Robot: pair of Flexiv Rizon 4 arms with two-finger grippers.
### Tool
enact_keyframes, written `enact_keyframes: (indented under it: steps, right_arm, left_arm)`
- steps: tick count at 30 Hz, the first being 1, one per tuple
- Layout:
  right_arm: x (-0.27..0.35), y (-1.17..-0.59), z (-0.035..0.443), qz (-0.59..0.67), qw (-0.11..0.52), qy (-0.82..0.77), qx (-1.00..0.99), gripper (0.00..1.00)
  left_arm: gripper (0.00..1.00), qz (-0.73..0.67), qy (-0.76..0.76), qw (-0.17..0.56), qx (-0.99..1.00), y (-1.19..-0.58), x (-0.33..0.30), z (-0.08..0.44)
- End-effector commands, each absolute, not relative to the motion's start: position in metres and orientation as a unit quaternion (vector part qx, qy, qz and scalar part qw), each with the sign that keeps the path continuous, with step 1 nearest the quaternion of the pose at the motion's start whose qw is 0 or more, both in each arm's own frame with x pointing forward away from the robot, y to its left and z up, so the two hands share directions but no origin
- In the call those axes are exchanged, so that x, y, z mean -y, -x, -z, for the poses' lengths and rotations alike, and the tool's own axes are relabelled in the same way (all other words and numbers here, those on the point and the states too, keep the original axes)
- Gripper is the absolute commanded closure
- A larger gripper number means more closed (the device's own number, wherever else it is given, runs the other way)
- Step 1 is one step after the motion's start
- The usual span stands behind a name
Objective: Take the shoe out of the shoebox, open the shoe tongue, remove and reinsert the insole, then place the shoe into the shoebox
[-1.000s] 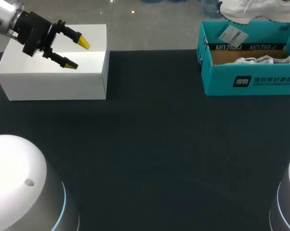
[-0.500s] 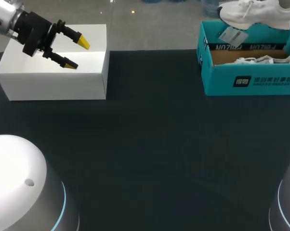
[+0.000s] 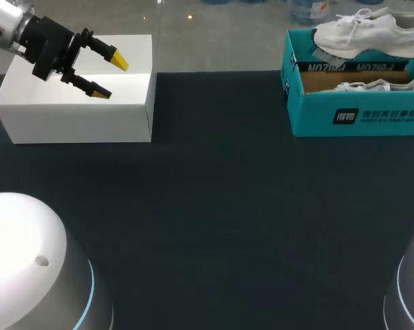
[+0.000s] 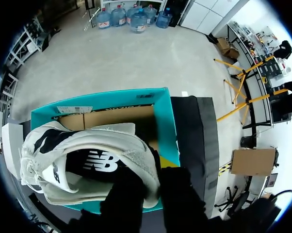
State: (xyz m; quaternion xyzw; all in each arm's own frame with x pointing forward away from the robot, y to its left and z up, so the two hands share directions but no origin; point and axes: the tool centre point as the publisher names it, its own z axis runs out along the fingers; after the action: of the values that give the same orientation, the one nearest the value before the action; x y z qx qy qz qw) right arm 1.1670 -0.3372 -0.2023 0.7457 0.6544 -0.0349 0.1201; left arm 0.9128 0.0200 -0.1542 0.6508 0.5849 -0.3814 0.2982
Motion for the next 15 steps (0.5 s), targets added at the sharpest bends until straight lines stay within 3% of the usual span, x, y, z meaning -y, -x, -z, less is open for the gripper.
enact_keyframes:
  steps: [1, 15]
  right_arm:
    - [0.340, -1.182, 0.213, 0.045, 0.116, -0.747, -0.653, 1.00]
    - [0.344, -1.193, 0.249, 0.059, 0.123, -0.759, -0.637, 1.00]
  left_arm:
    - [0.00, 0.381, -0.652, 0.297, -0.585, -0.913, -0.020, 0.154]
    - [0.00, 0.381, -0.652, 0.297, -0.585, -0.913, -0.020, 0.154]
